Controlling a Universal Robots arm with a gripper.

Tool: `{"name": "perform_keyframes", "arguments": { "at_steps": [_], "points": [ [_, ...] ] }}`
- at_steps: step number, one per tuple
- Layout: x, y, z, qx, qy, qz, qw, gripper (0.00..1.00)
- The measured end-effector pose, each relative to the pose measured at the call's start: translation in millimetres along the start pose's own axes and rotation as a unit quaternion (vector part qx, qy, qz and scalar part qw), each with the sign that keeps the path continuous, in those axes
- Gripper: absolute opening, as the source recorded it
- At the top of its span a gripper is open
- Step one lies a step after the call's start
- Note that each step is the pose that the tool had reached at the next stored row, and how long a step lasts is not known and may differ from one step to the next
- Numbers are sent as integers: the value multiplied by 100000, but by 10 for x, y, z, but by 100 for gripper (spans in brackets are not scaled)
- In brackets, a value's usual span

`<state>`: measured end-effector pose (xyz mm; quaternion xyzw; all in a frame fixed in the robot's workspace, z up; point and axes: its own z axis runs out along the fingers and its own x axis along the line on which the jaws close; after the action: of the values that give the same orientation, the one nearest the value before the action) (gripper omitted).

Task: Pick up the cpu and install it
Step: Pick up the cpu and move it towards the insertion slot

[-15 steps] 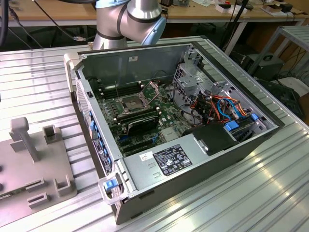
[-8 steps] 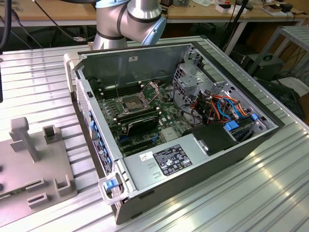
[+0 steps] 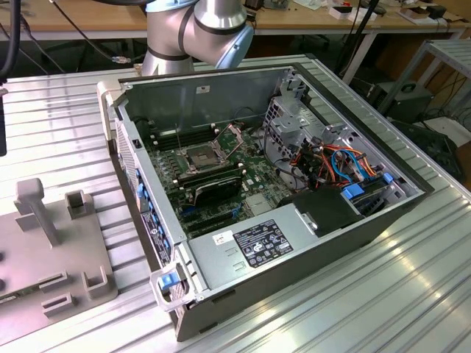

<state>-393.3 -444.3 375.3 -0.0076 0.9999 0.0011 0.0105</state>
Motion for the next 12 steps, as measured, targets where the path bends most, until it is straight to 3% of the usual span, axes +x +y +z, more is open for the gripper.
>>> {"name": "perform_keyframes", "arguments": {
  "at_steps": [12],
  "points": [
    [-83,-1,1,1,5,0,100000,55]
  ]
}}
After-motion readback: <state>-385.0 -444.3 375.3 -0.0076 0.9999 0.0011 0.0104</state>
